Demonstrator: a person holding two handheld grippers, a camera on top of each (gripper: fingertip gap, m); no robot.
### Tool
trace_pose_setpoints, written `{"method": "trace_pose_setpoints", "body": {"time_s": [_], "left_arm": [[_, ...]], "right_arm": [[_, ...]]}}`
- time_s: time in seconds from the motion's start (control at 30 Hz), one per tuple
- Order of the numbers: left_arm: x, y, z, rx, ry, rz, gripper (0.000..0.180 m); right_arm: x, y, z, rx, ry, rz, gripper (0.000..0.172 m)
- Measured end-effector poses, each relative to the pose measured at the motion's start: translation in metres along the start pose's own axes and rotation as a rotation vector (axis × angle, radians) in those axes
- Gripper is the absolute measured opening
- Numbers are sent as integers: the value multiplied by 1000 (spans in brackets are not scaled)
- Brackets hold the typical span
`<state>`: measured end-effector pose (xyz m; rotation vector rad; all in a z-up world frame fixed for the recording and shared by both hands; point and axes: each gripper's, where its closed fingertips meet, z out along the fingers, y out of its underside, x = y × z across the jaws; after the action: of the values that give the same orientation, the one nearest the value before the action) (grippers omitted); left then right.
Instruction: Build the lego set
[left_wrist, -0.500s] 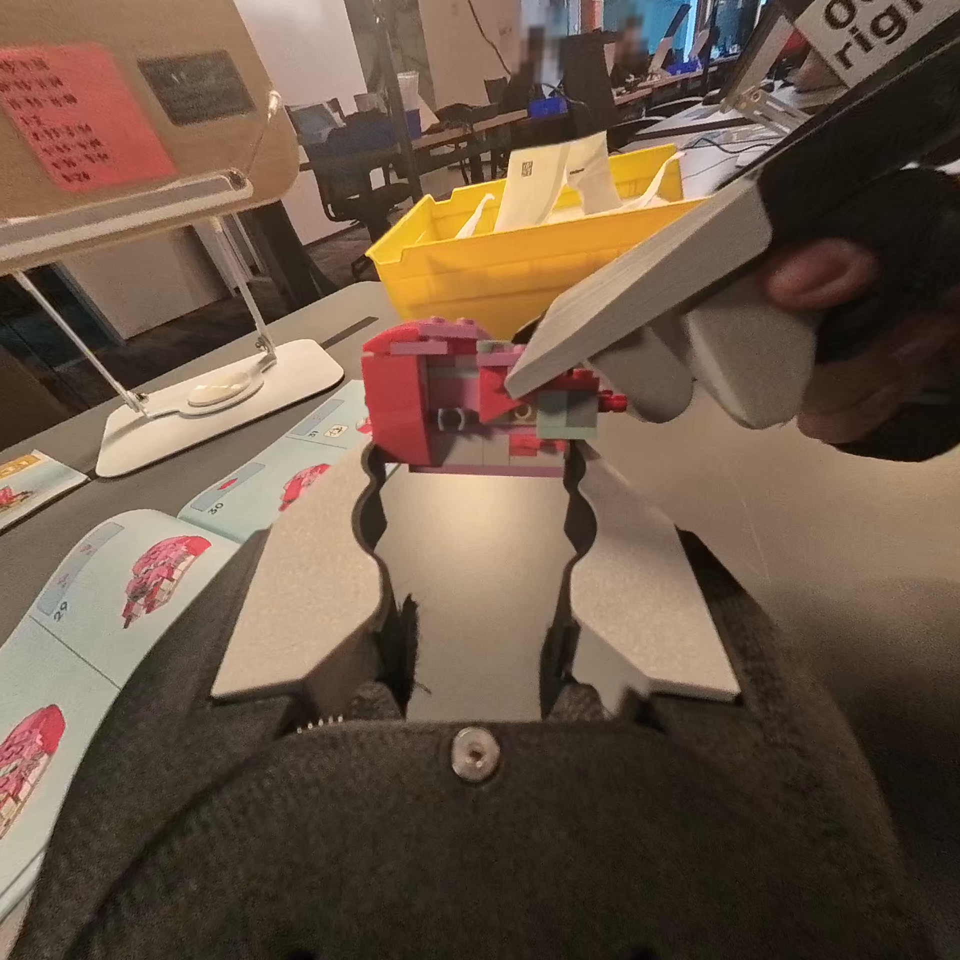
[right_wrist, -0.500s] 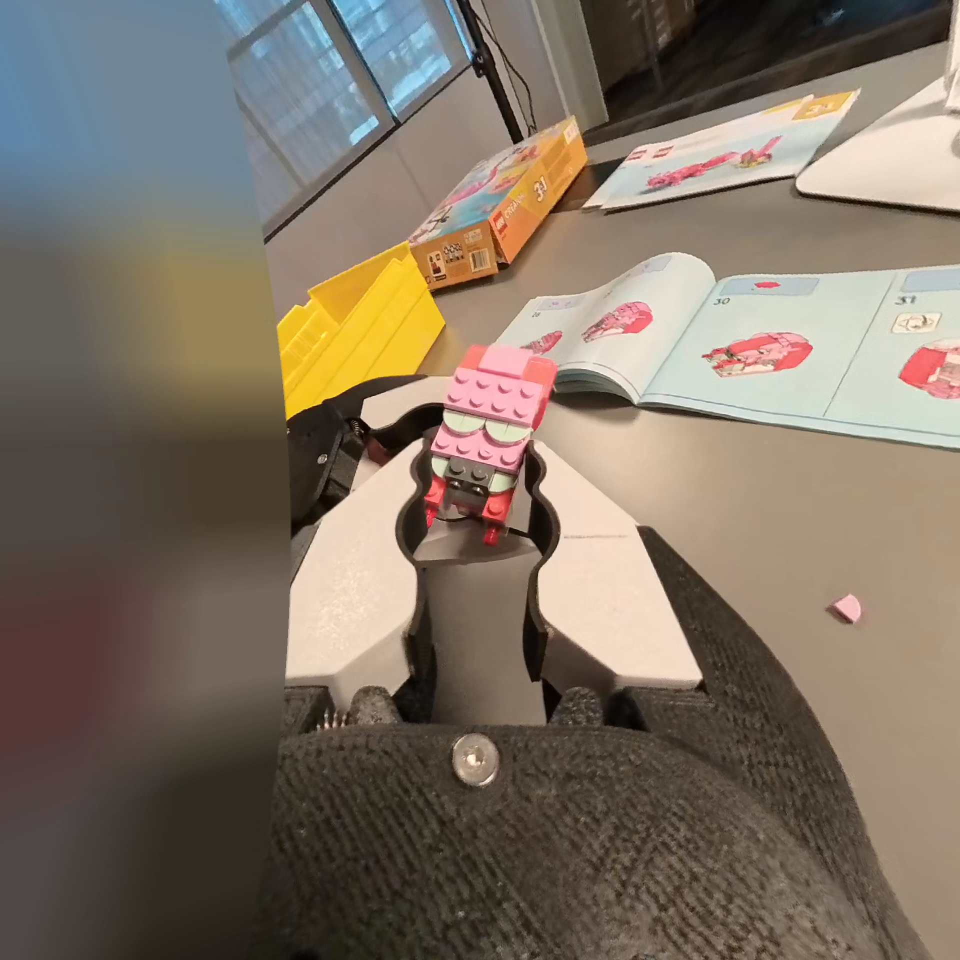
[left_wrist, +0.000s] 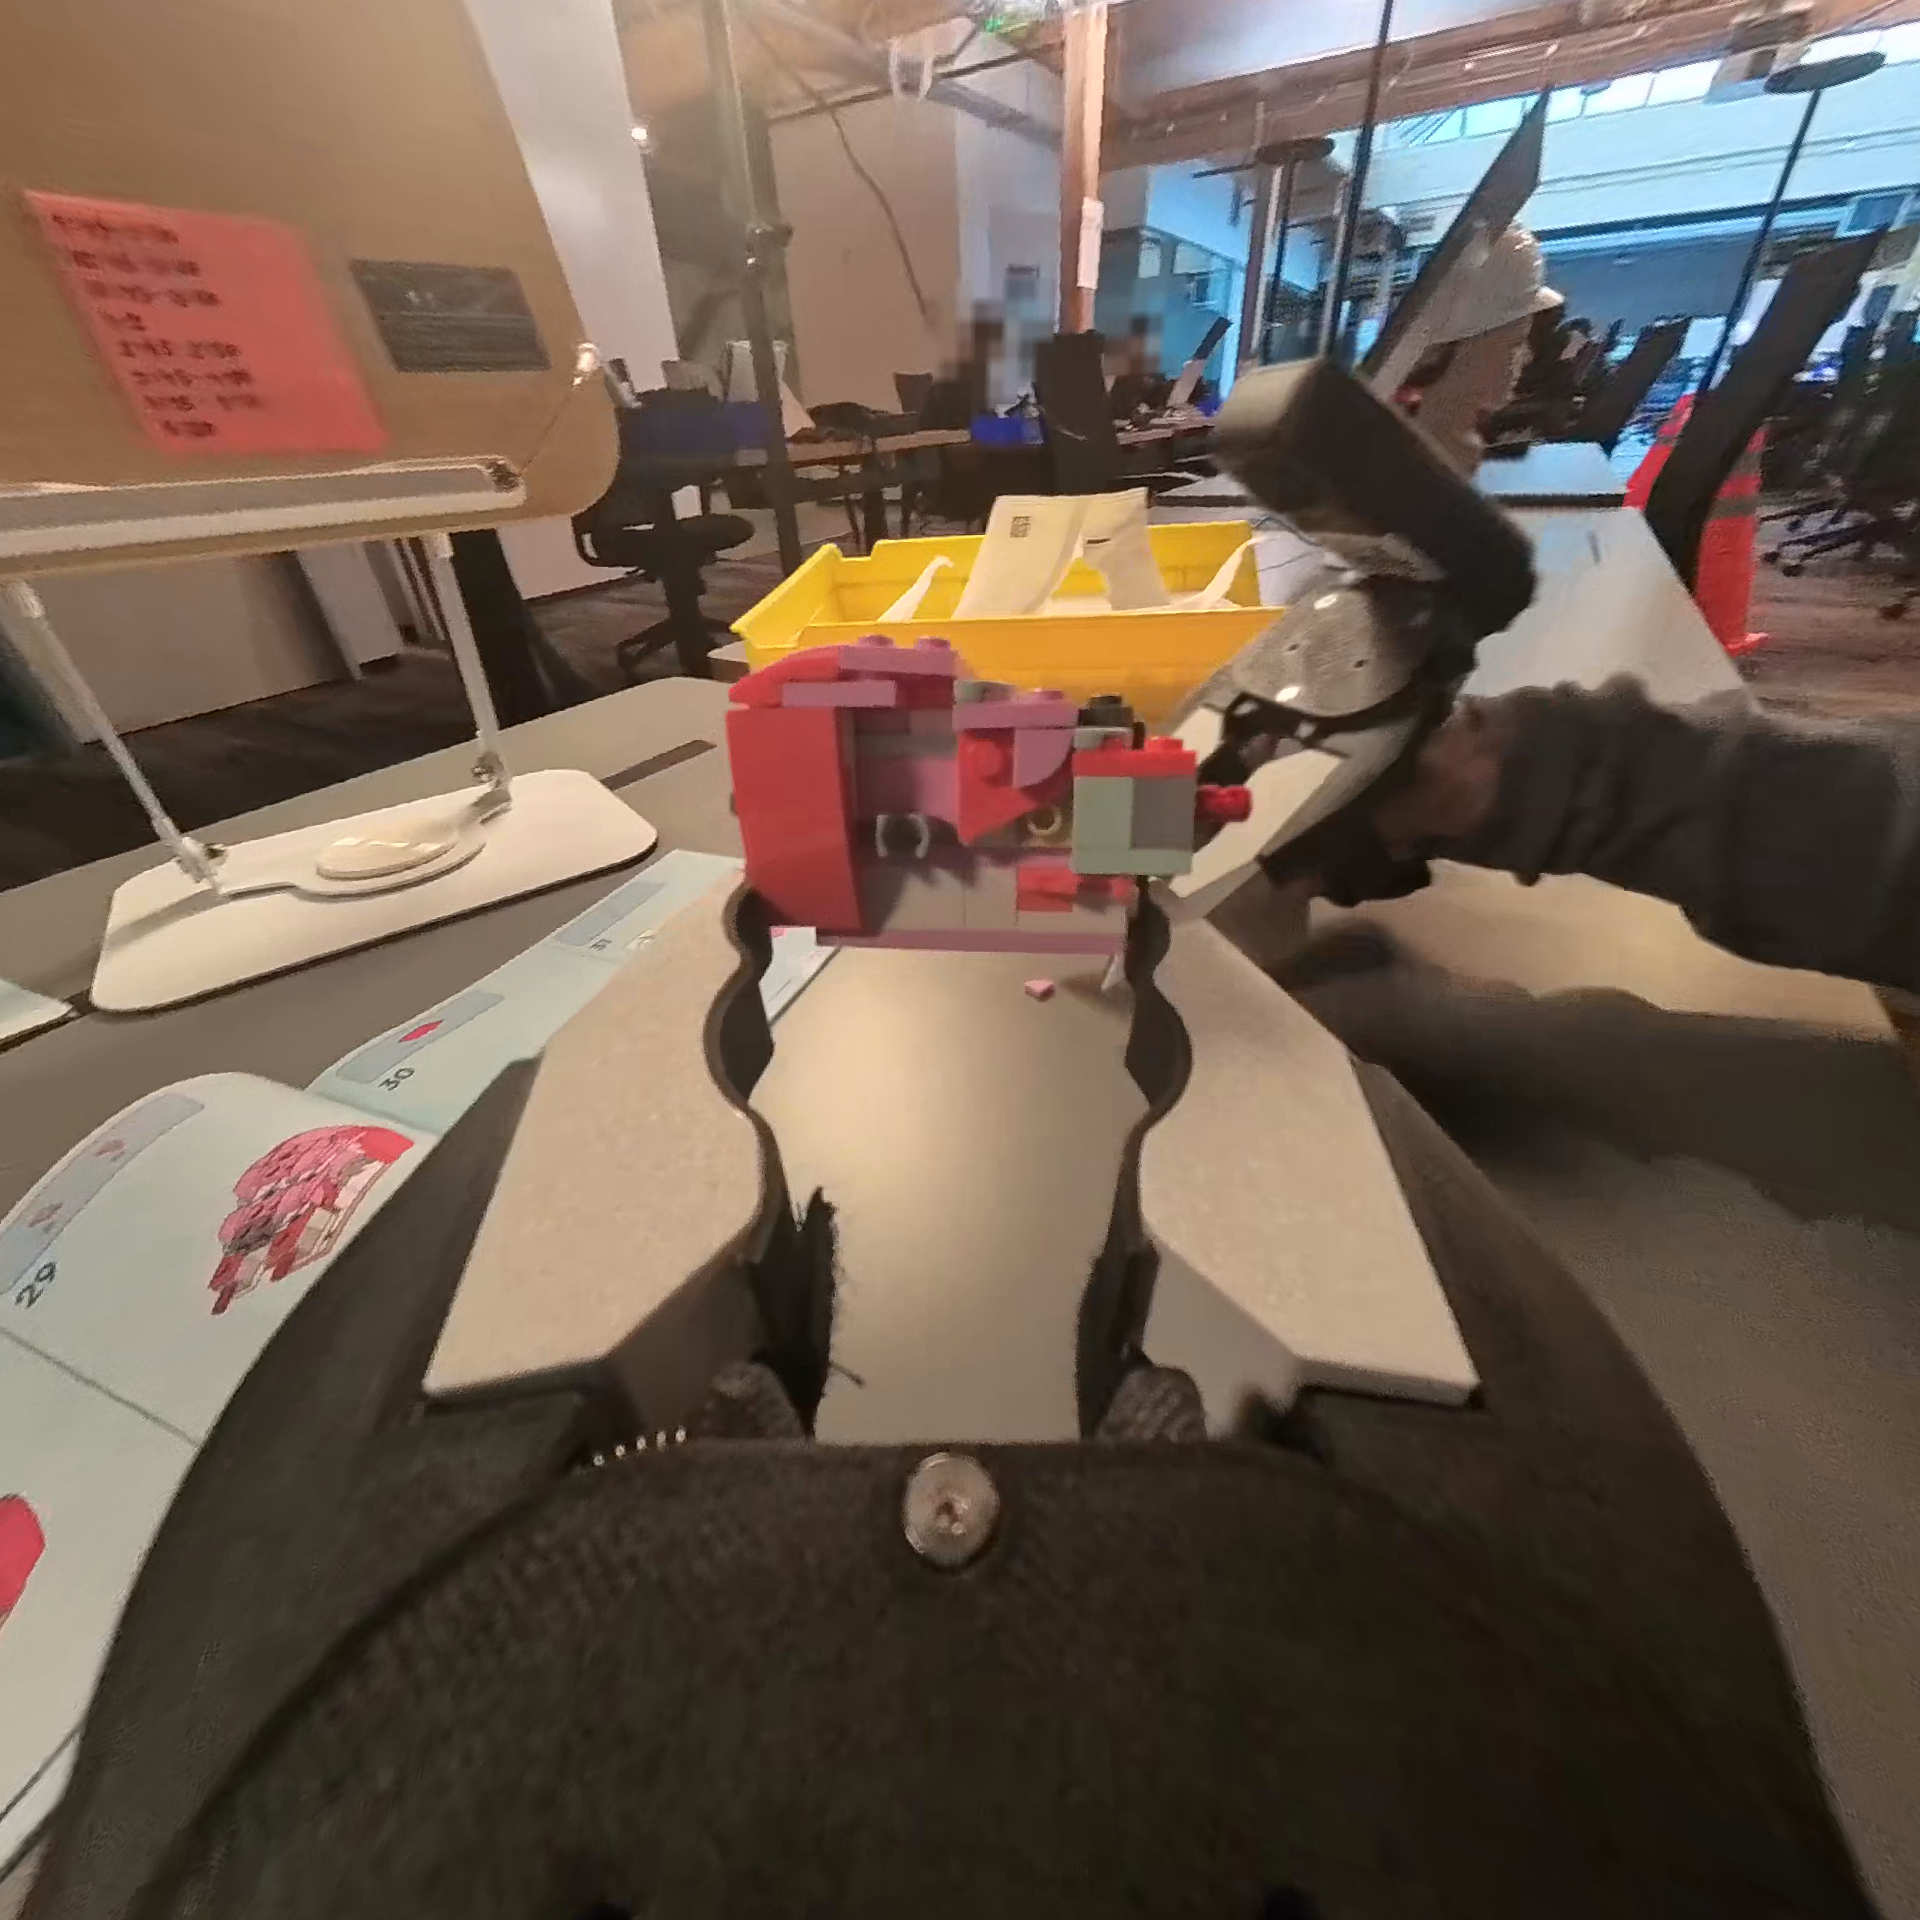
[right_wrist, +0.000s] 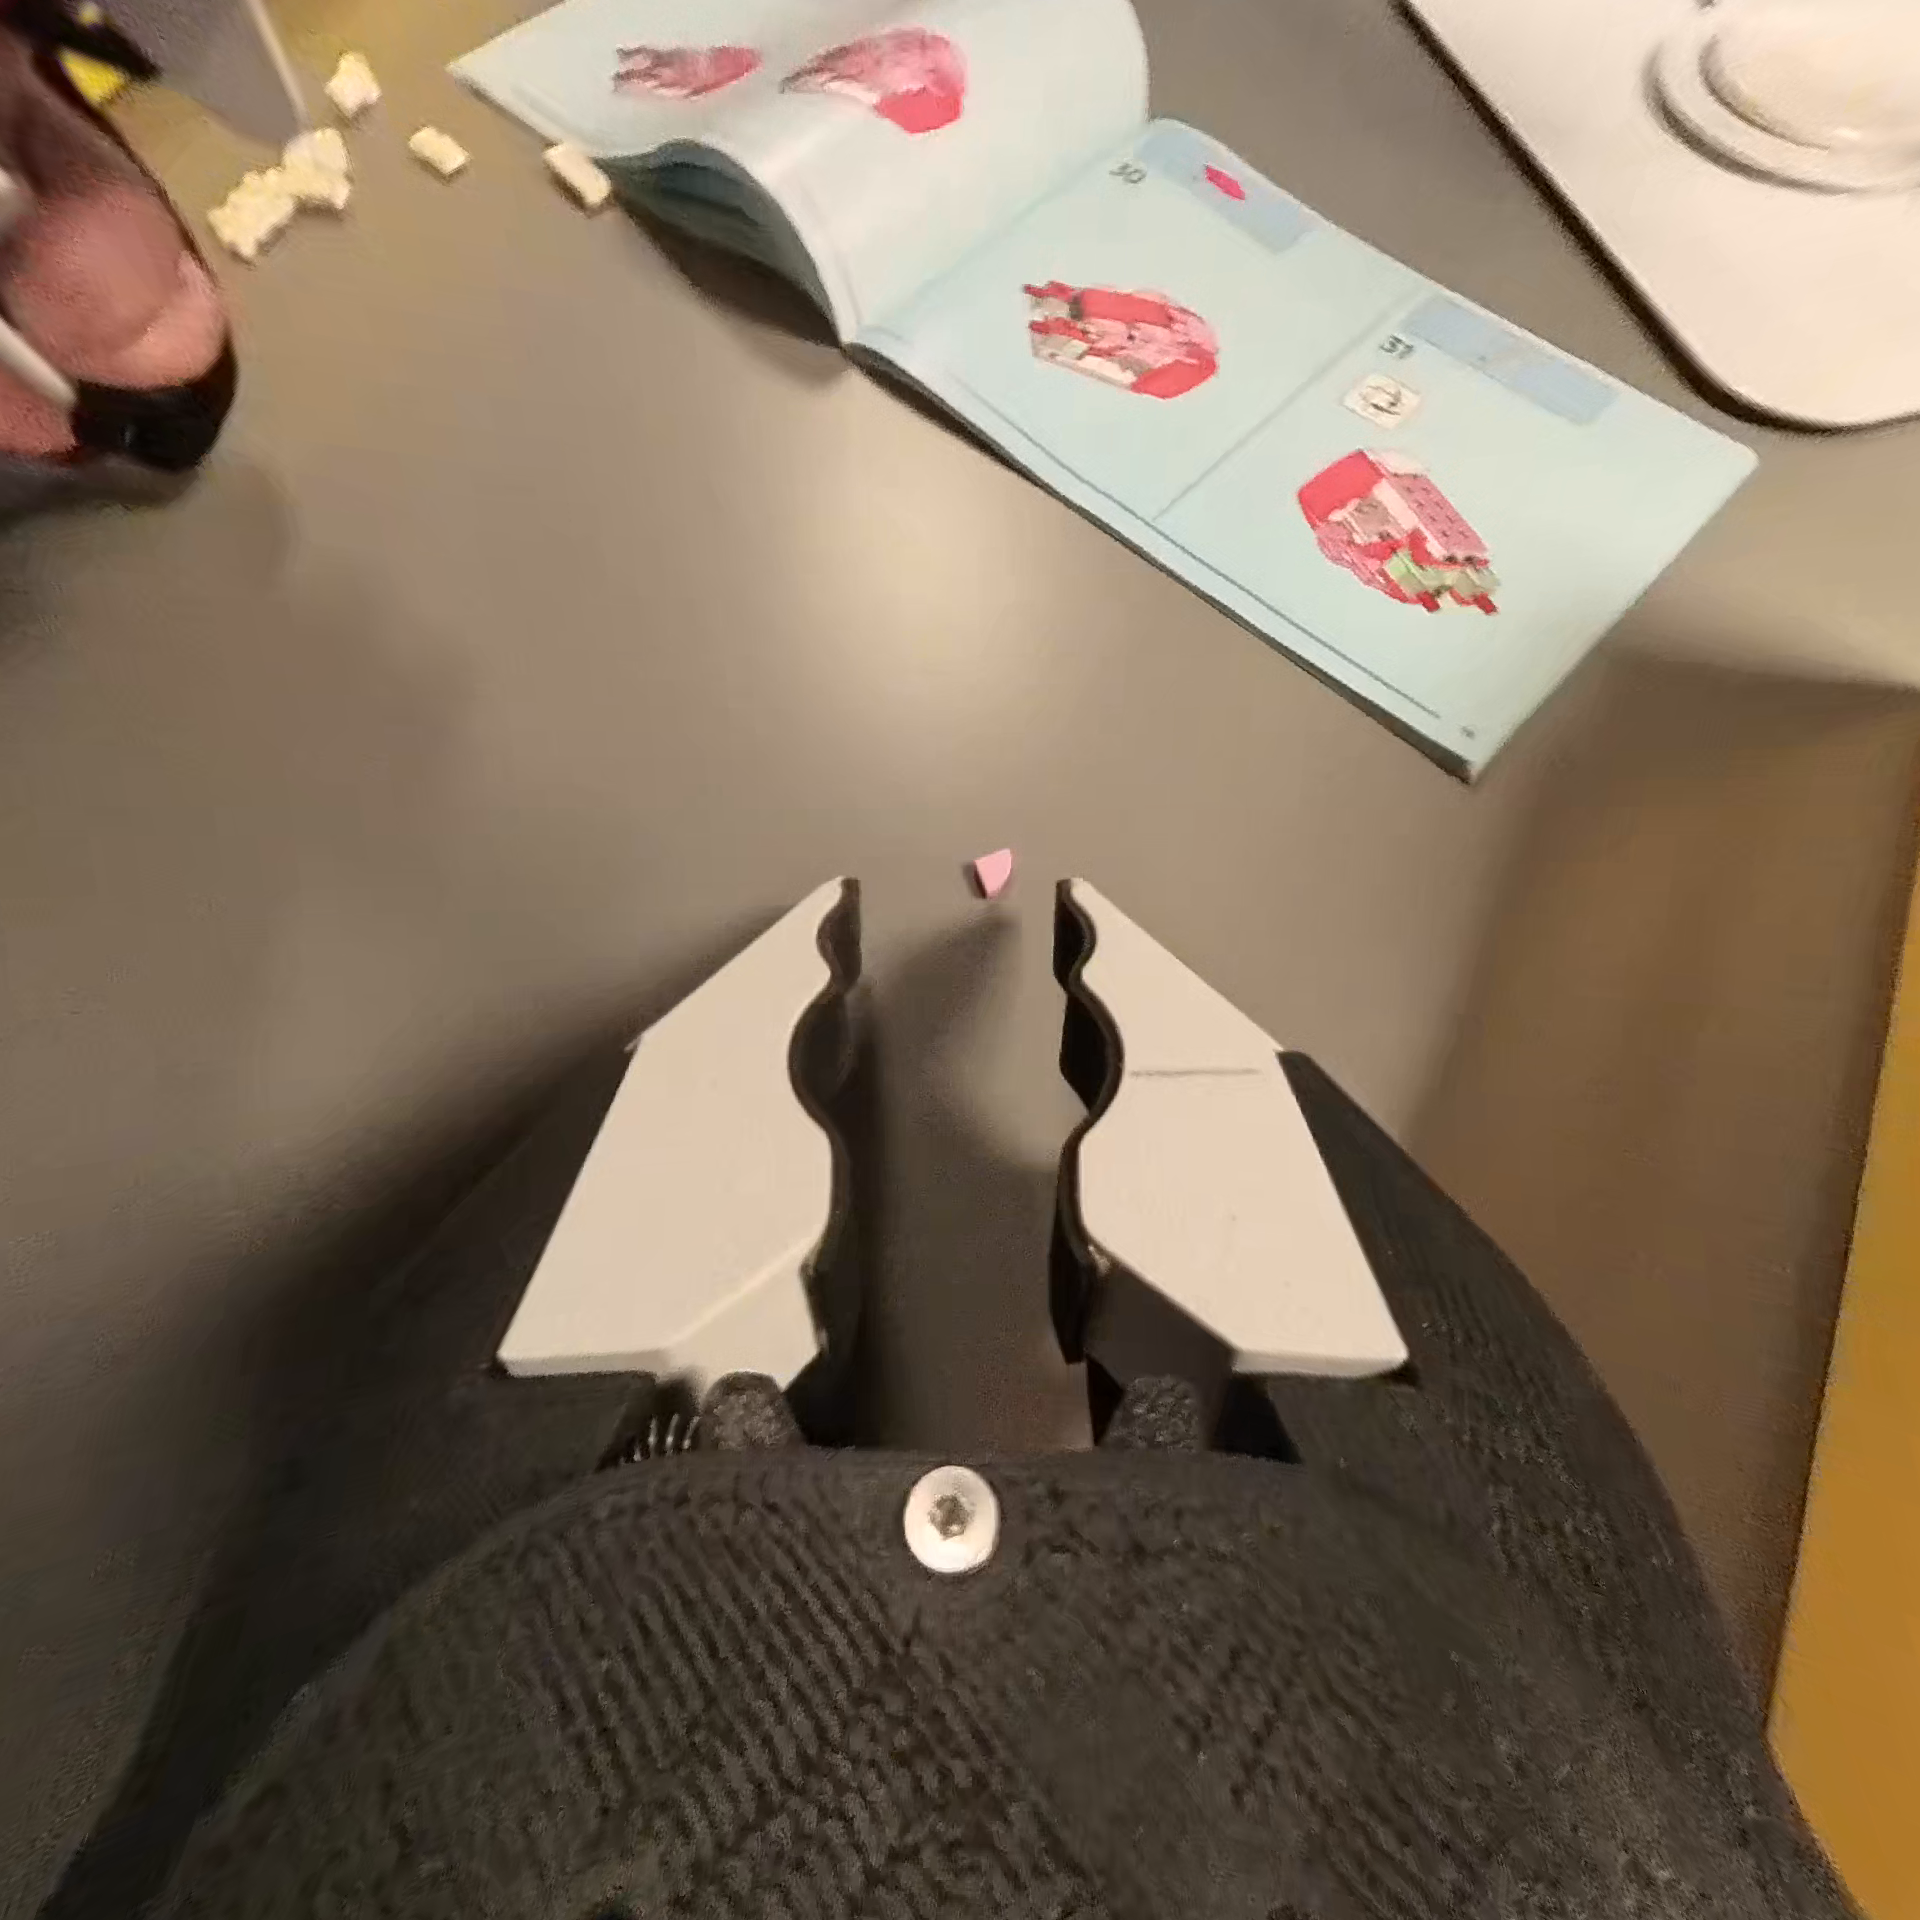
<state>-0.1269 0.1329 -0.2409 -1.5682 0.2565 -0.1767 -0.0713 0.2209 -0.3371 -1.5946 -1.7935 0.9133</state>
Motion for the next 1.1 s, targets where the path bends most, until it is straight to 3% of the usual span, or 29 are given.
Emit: {"method": "trace_pose_setpoints", "body": {"time_s": [0.3,0.43,0.57,0.67,0.83,0.93,1.1], "left_arm": [[22,1,3,4,97,86,69],[25,0,3,15,110,90,69],[31,-7,0,65,138,100,69],[36,-12,-1,105,166,86,69],[48,-19,-4,159,235,53,69],[49,-22,-5,177,252,37,69],[49,-27,-8,213,255,30,69]], "right_arm": [[5,2,14,-27,-93,-75,20],[9,2,16,-45,-65,-104,5],[7,2,15,-112,-47,-138,4],[-11,-38,1,7,-66,-181,4],[-78,-131,-55,326,-279,-269,4],[-107,-149,-76,357,-376,-344,4],[-121,-153,-77,293,-367,-420,4]]}}
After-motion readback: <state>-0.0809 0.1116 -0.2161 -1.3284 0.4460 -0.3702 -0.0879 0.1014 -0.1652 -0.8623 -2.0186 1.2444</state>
